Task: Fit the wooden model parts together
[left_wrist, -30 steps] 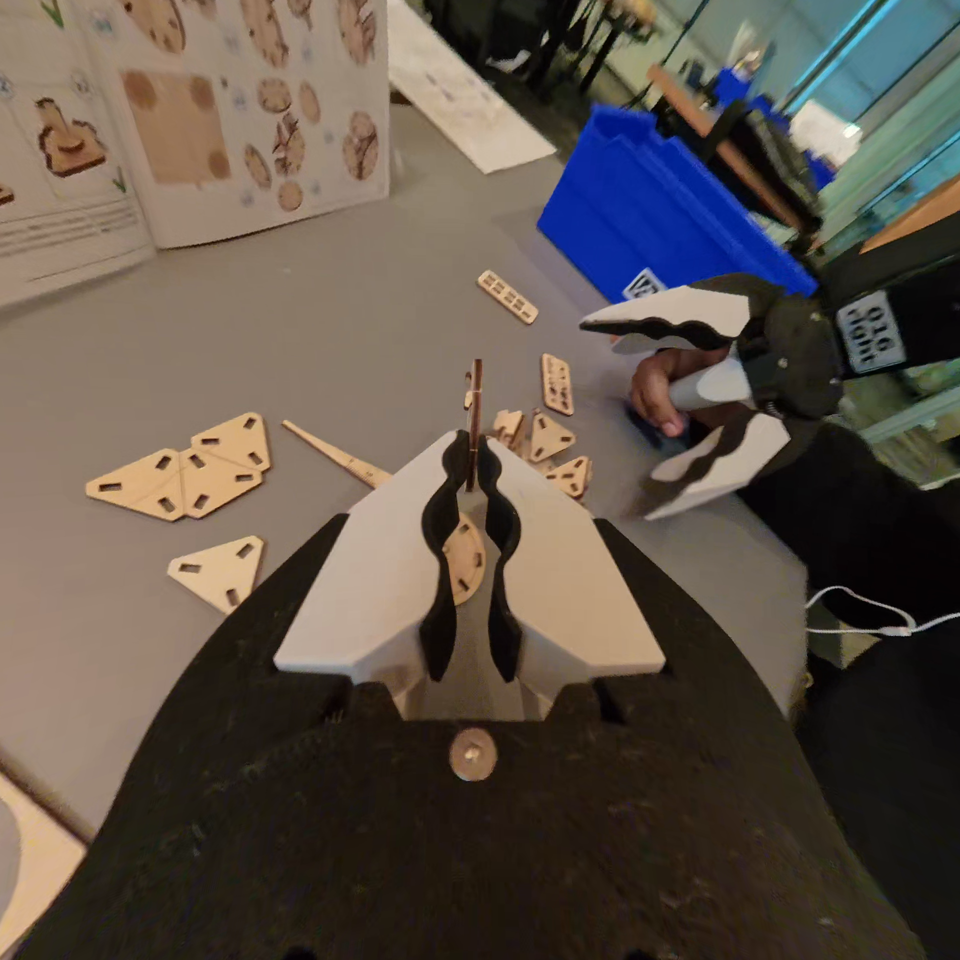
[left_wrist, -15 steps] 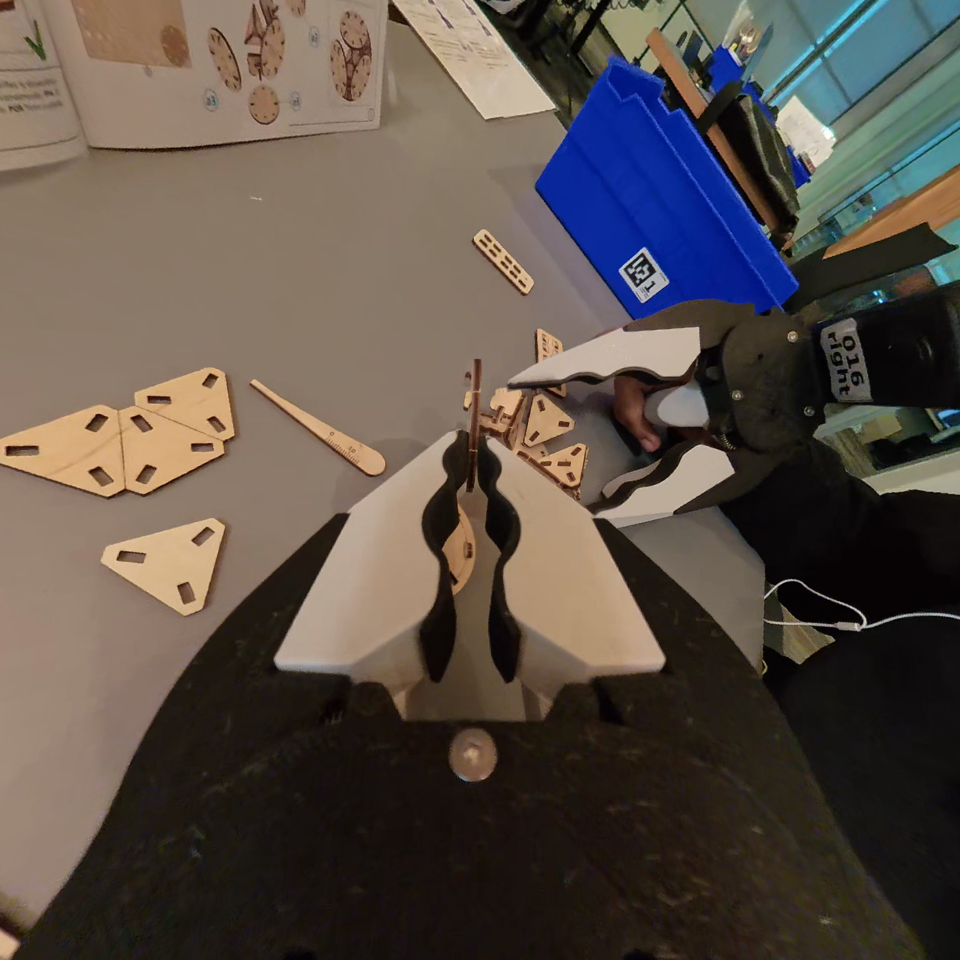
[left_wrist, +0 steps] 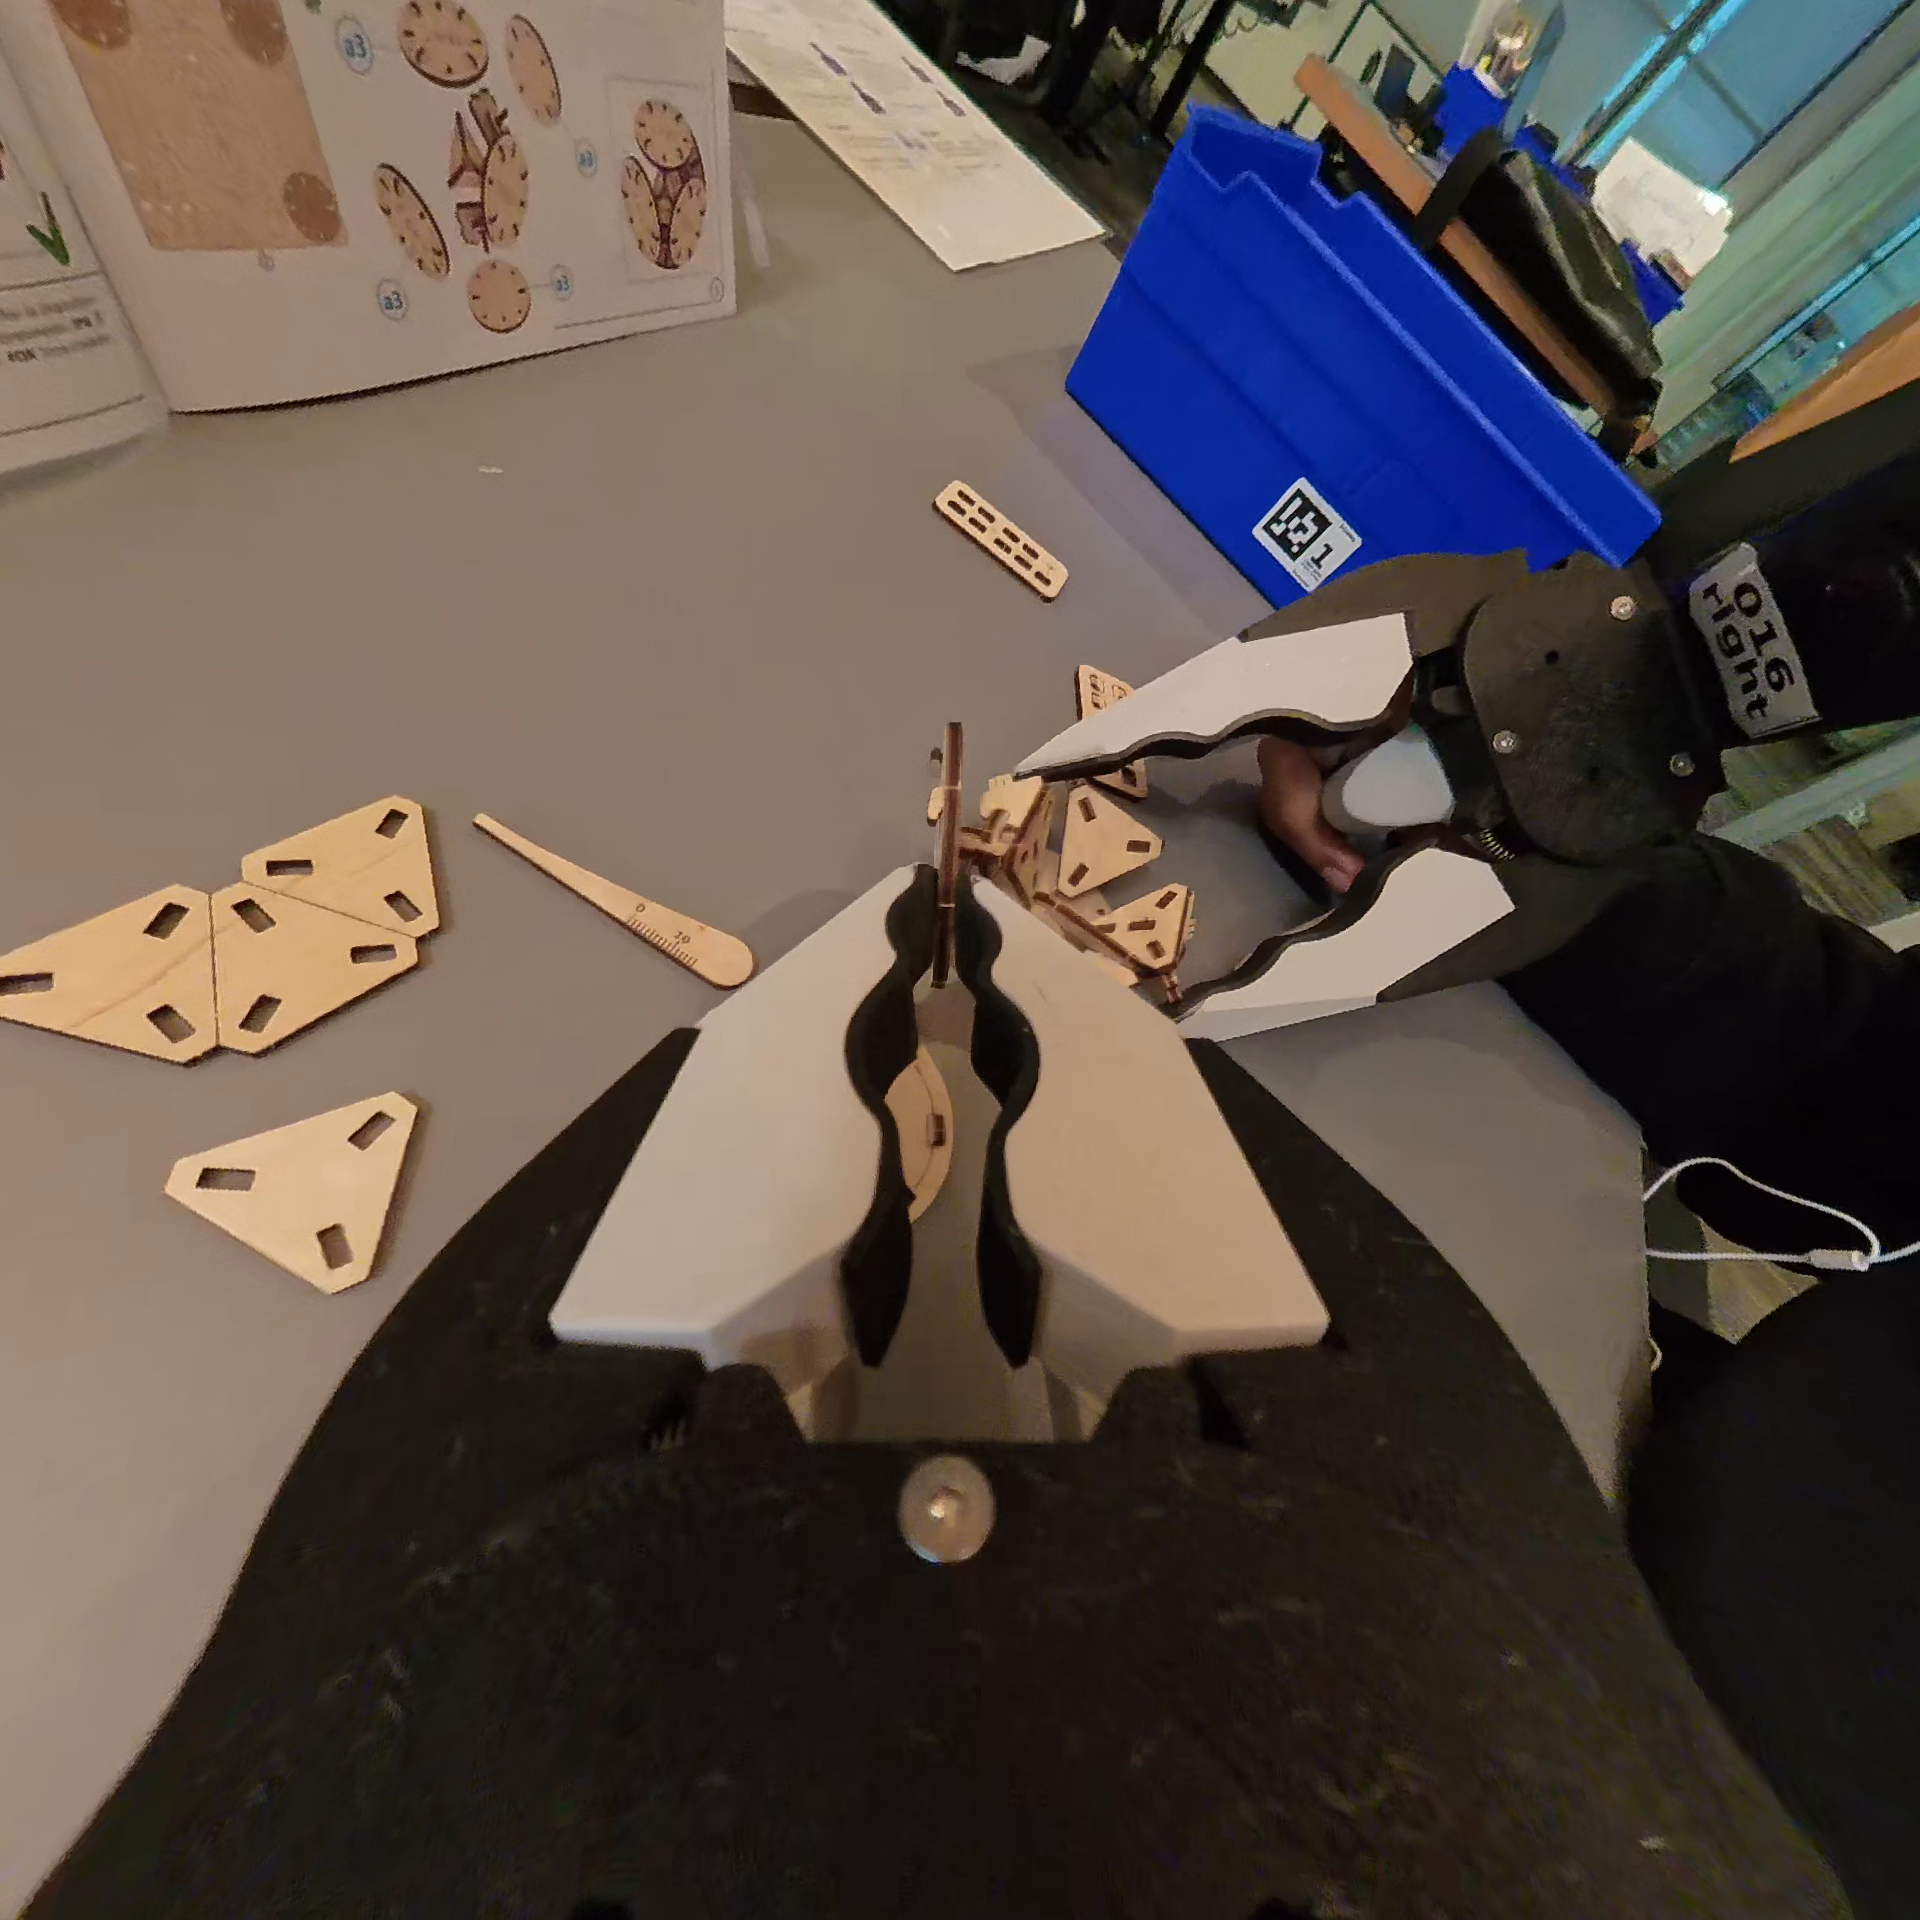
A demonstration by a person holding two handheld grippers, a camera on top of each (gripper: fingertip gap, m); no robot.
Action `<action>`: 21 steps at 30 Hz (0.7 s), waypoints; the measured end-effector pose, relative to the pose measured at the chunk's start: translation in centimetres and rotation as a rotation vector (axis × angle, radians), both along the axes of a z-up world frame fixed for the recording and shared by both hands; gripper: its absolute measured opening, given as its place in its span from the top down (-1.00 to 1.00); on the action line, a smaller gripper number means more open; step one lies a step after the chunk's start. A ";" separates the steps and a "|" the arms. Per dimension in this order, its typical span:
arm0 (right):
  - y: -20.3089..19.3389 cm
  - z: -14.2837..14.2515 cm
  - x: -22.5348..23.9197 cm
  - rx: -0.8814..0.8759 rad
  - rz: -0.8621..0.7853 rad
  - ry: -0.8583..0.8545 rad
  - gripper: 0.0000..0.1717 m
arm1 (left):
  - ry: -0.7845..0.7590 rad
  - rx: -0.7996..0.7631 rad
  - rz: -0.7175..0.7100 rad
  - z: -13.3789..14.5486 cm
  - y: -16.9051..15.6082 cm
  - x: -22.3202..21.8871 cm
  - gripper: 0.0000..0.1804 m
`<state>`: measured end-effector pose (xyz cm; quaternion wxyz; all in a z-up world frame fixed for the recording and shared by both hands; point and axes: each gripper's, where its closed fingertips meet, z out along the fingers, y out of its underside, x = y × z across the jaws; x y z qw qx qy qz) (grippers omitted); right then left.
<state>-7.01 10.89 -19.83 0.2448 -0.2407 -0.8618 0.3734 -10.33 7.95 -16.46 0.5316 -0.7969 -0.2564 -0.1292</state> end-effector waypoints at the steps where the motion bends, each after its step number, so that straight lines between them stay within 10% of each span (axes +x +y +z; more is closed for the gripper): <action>1: 0.1 0.0 -0.1 0.001 -0.008 0.000 0.18 | 0.008 0.002 0.003 0.0 0.1 0.0 1.00; 21: 0.6 0.1 -0.8 -0.040 -0.136 -0.032 0.18 | 0.171 -0.033 0.087 0.2 1.0 -0.2 1.00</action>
